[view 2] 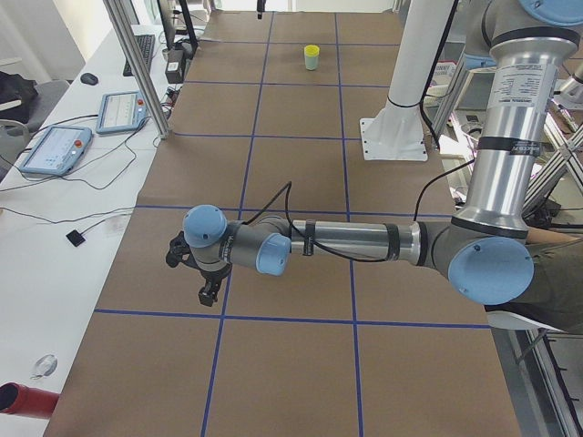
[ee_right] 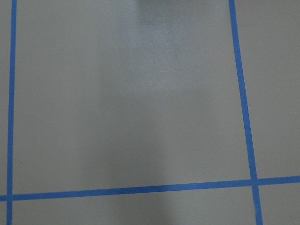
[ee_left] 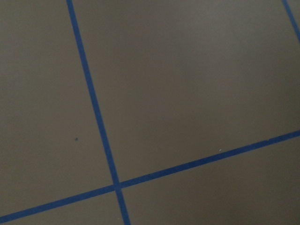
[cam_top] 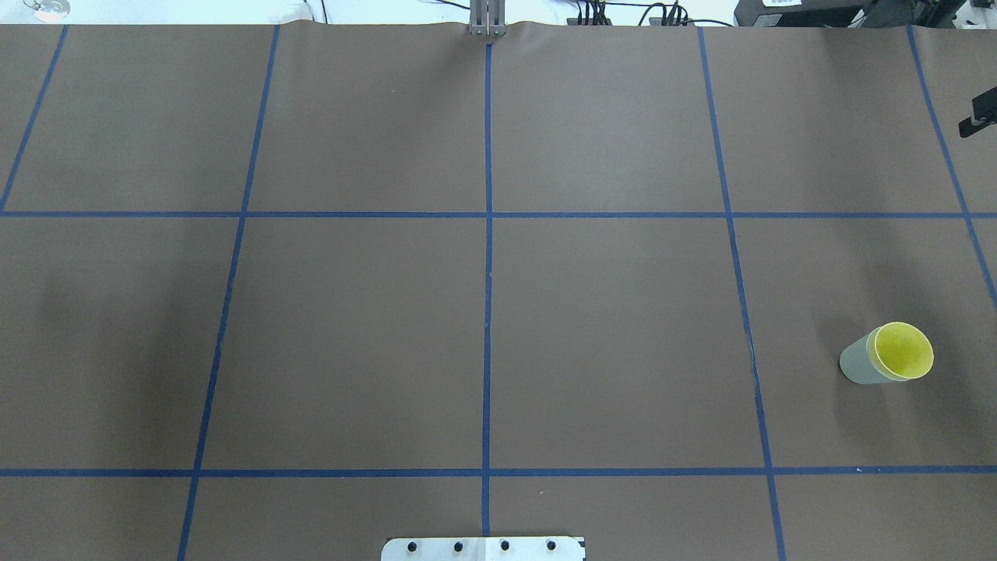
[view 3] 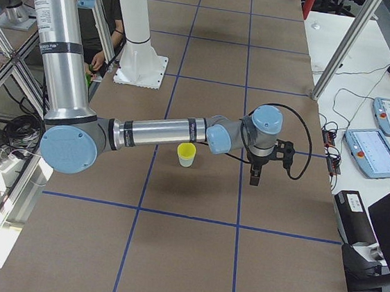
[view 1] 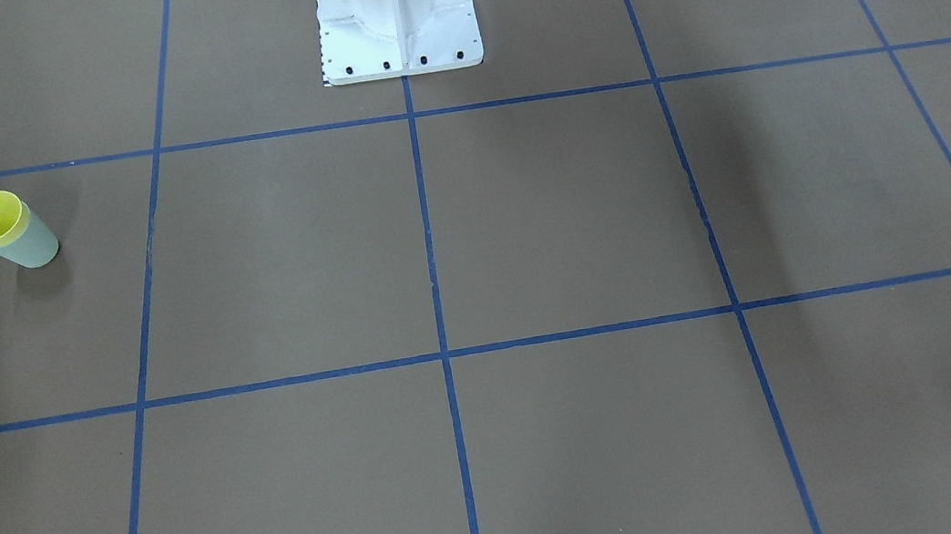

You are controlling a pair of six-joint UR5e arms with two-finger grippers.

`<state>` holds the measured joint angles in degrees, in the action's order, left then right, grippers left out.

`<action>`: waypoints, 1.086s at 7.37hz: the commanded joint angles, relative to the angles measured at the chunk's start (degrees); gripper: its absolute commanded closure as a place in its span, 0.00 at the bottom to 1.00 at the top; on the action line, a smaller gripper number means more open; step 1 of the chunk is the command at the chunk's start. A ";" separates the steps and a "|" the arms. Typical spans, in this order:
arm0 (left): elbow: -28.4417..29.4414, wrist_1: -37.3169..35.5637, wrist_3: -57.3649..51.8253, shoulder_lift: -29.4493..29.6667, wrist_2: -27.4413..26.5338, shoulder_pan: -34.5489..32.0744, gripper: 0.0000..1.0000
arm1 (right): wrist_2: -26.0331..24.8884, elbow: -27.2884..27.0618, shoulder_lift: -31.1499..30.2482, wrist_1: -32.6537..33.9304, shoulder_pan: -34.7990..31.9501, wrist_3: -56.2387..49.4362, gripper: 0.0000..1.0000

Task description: Transfer and stack yellow cup on green cup

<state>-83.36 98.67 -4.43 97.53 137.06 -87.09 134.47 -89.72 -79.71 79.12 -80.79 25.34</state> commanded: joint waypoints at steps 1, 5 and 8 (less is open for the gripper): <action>0.30 -8.05 -1.37 2.04 -10.52 -0.19 0.00 | 0.80 1.99 0.08 0.25 0.11 -5.36 0.01; -0.22 -7.62 -0.67 -0.50 -3.17 -0.18 0.00 | 0.09 3.06 0.44 0.16 1.25 -8.11 0.01; -0.83 -5.61 -0.85 -0.50 -0.83 -0.18 0.00 | -0.35 3.06 -0.17 -0.01 2.13 -8.11 0.01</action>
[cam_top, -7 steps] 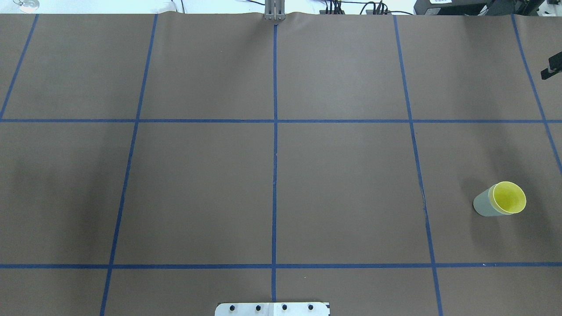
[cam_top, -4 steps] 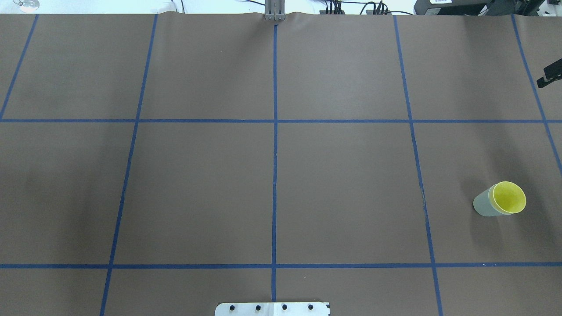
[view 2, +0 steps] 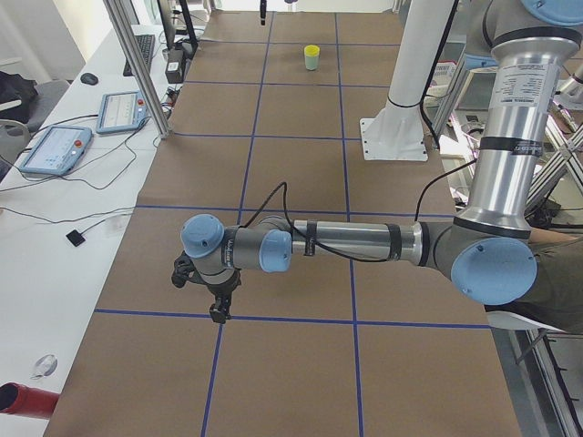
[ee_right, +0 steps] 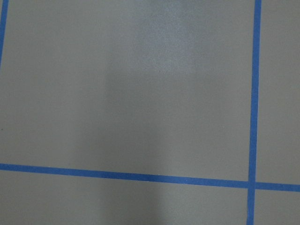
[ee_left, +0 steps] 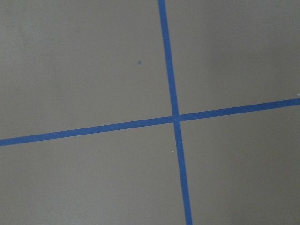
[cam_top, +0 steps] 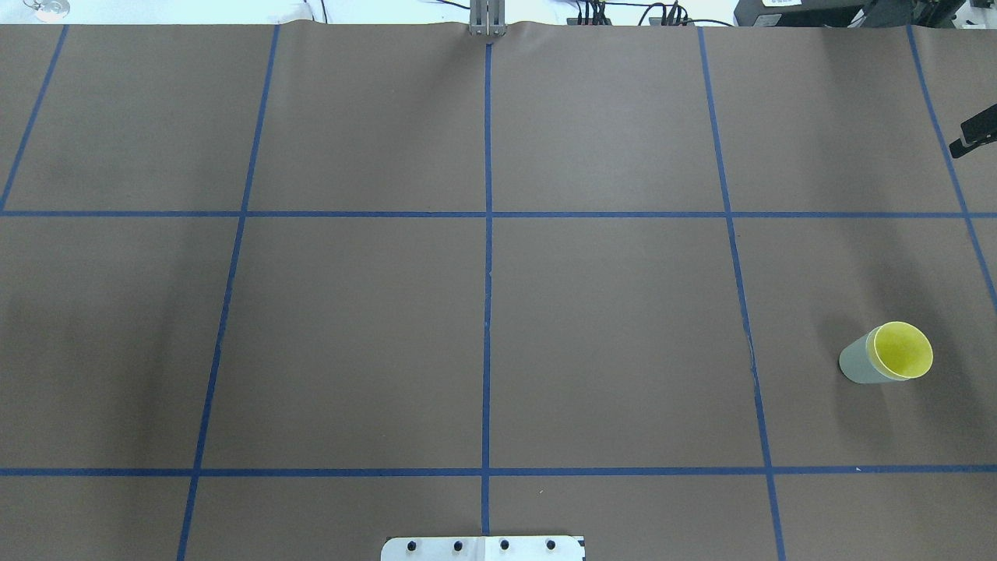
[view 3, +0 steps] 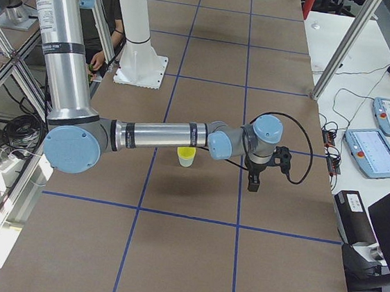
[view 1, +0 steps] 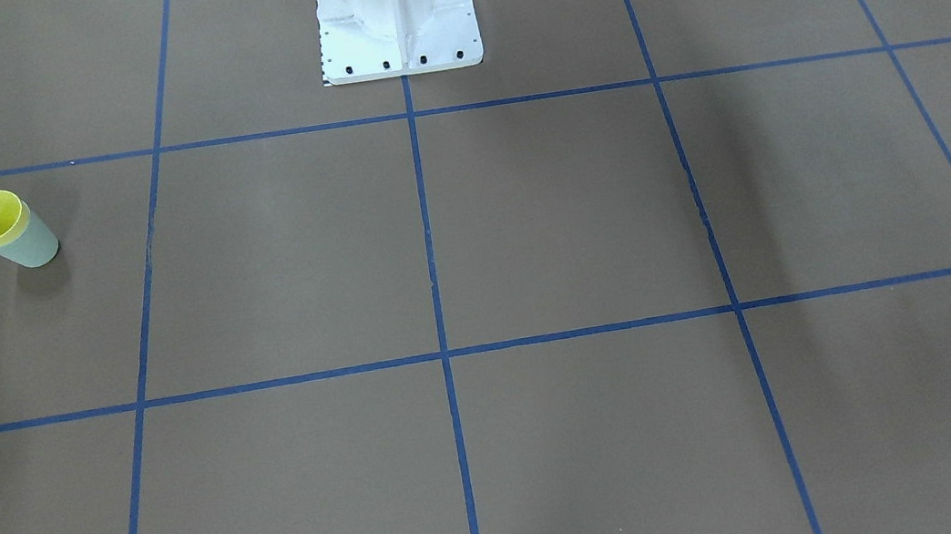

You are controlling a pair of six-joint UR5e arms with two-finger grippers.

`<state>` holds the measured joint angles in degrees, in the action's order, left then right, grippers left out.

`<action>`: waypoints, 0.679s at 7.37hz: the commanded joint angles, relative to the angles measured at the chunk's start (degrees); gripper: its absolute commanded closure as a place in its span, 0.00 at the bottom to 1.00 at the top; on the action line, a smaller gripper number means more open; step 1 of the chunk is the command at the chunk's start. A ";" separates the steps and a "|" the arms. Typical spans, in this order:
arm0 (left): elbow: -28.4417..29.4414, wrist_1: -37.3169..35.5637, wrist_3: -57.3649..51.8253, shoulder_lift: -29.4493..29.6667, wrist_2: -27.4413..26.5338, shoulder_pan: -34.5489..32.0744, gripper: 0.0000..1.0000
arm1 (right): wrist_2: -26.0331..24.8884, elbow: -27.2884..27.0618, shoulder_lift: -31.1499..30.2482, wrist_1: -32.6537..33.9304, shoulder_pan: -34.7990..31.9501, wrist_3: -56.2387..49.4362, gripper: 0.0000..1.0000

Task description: Transfer and stack yellow cup on green cup

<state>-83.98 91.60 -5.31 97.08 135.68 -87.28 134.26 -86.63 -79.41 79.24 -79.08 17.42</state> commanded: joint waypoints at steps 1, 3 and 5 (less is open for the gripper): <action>0.13 3.39 0.03 -0.05 0.55 0.00 0.00 | 0.64 -0.56 -1.44 -0.23 0.42 -0.19 0.01; -0.04 3.50 0.21 0.04 0.82 0.09 0.00 | 0.39 -0.04 -1.71 -0.66 1.72 0.69 0.01; -0.65 3.76 0.12 0.38 3.98 0.09 0.00 | 2.92 -0.82 -2.06 -0.67 1.65 0.16 0.01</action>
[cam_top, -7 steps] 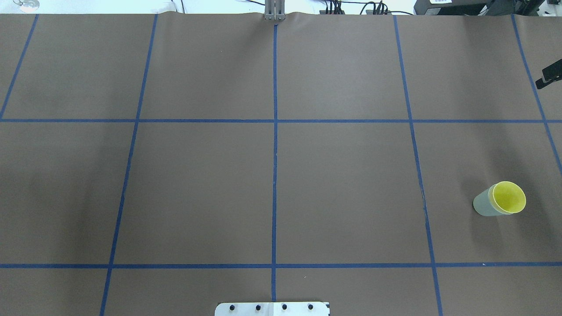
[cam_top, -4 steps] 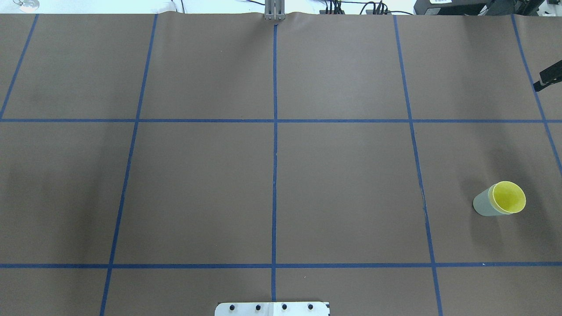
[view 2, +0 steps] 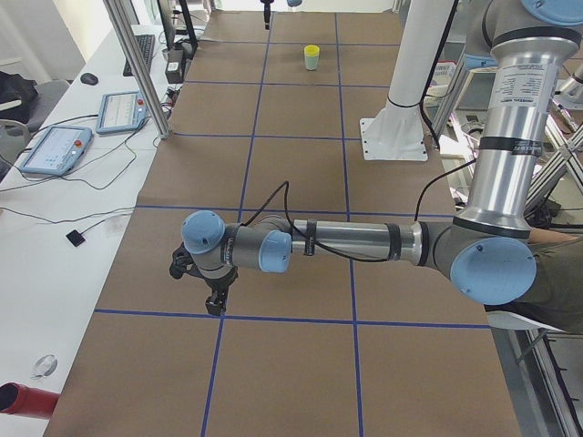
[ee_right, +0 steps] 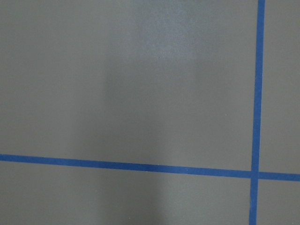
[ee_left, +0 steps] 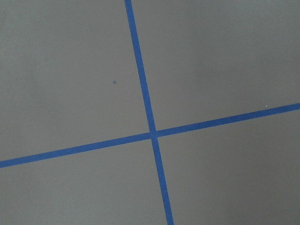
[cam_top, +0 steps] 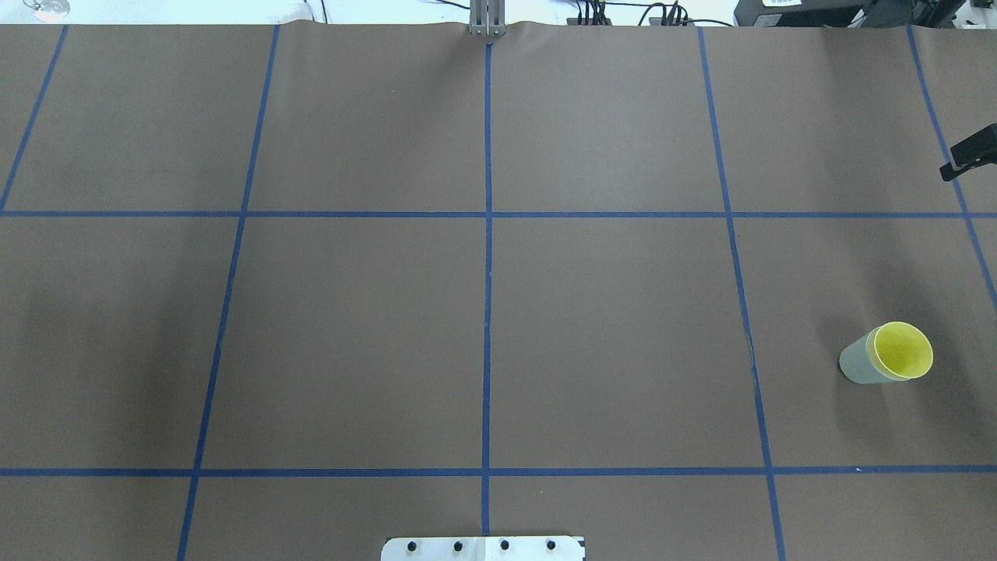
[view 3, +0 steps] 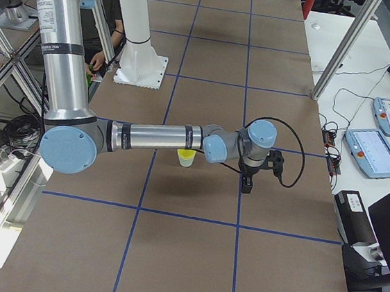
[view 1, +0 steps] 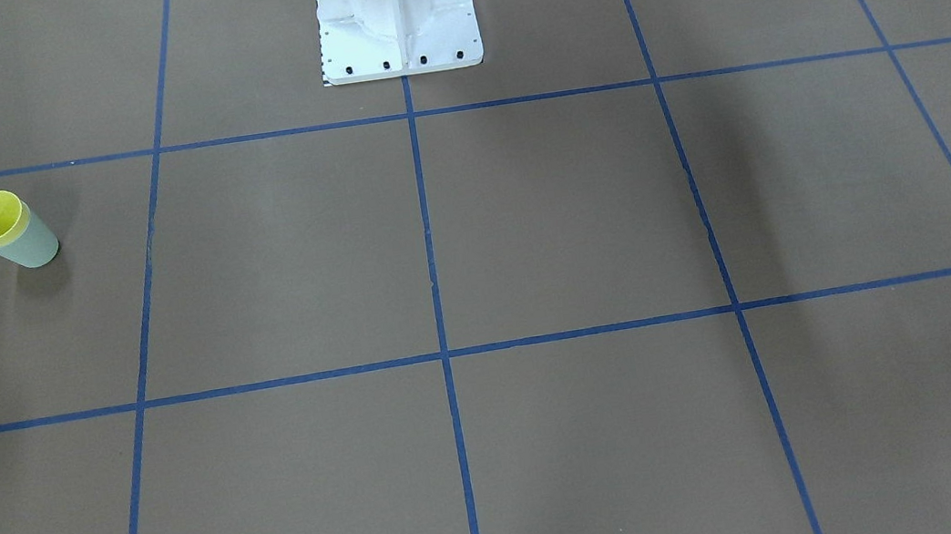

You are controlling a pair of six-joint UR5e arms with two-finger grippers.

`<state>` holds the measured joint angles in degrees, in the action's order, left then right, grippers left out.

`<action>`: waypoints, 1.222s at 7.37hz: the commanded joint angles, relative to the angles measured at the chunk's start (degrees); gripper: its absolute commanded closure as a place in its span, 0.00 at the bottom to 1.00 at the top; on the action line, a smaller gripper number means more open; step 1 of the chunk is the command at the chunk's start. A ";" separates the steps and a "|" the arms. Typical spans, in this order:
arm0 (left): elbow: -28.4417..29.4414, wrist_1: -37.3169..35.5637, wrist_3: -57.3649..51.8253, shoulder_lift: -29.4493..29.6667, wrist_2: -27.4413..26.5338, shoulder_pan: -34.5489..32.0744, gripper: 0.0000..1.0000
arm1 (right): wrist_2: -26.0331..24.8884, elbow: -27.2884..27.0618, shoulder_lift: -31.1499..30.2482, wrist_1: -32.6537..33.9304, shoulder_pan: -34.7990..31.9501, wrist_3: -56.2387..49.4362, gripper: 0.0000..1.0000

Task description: Transfer and stack yellow cup on green cup

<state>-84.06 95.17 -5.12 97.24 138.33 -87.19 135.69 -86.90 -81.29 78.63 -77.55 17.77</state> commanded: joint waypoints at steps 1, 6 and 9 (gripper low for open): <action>-0.76 0.20 -0.06 0.31 1.33 0.01 0.00 | 2.46 -0.55 -0.19 -0.23 0.12 -0.28 0.01; -1.46 0.11 0.11 0.58 1.16 0.01 0.00 | 1.77 -0.11 -0.45 -0.32 0.21 0.07 0.01; -1.64 2.64 0.12 0.23 0.63 0.01 0.00 | 1.94 -0.28 -0.45 -0.40 0.21 -0.27 0.01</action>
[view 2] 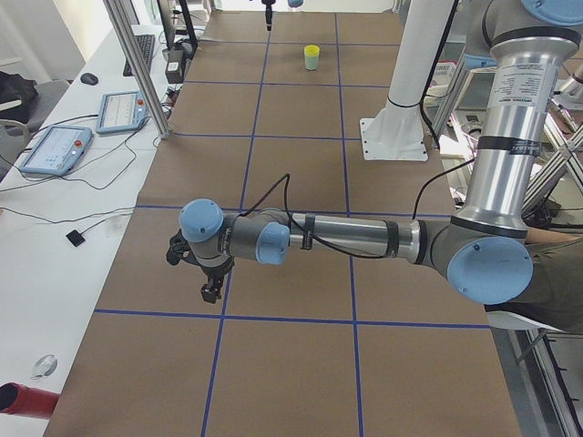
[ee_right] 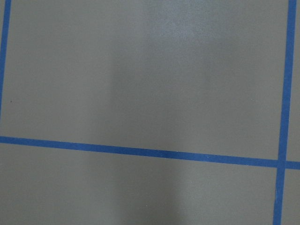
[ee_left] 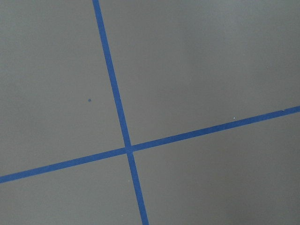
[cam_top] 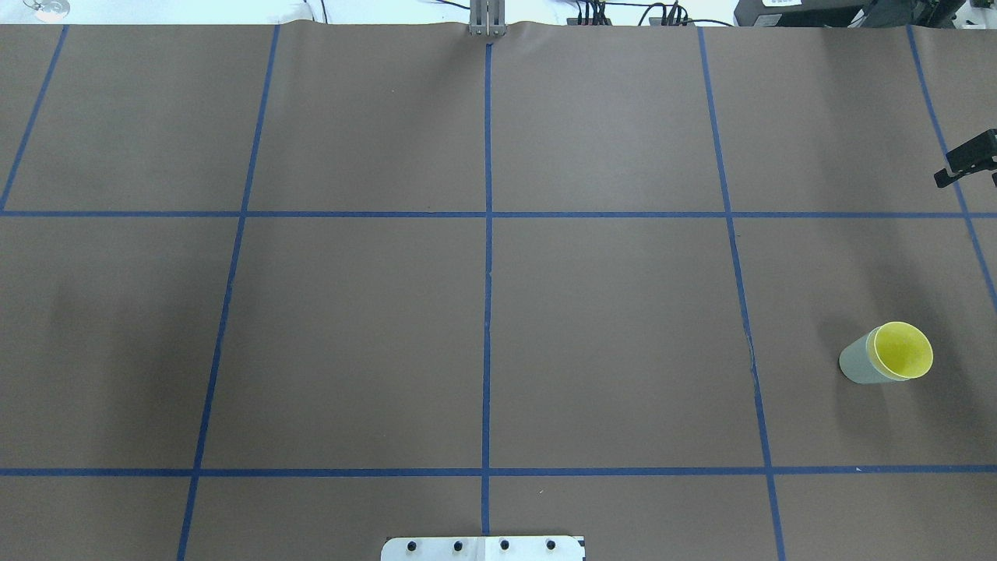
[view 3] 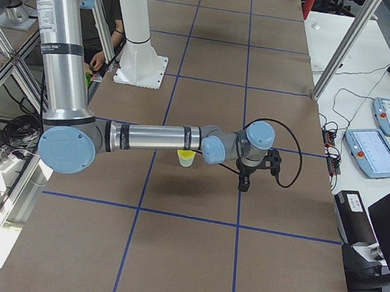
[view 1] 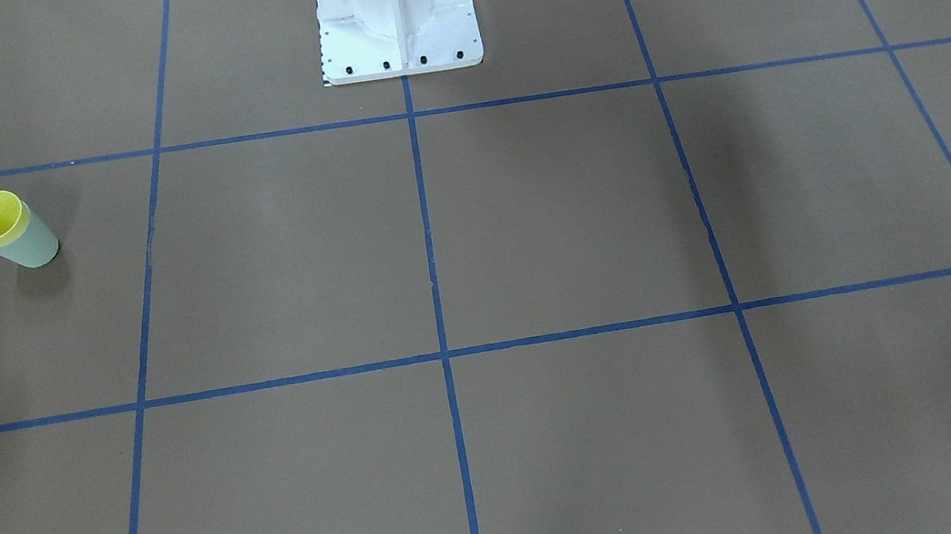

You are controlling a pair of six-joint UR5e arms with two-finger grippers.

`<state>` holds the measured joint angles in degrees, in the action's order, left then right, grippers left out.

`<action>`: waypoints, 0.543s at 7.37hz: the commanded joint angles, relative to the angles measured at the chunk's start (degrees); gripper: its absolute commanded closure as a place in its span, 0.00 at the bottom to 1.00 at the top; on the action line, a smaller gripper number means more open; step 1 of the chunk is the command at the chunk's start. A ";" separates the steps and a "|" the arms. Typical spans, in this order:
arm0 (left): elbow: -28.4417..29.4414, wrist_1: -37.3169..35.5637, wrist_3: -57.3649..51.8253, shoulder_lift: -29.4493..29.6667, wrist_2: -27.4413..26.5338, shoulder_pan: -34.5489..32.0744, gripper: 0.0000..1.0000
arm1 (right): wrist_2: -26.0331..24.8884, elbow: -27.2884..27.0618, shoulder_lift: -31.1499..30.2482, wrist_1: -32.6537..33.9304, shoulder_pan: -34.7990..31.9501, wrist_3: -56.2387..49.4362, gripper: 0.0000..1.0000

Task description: Transfer and stack yellow cup on green cup

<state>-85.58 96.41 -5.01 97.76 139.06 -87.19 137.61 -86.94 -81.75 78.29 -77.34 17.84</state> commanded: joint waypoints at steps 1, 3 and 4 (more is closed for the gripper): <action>-0.38 1.94 0.09 -0.29 0.07 0.00 0.00 | 0.12 -0.33 0.01 0.02 0.00 -0.35 0.01; -1.08 2.03 0.09 -0.29 0.16 0.00 0.00 | 0.12 -0.25 0.01 0.02 0.00 -0.35 0.01; -0.91 2.12 0.09 -0.46 0.24 0.00 0.00 | 0.12 0.01 -0.07 0.02 0.00 -0.35 0.01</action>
<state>-86.49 98.40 -4.93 97.42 139.20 -87.19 137.72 -87.15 -81.75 78.31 -77.34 17.50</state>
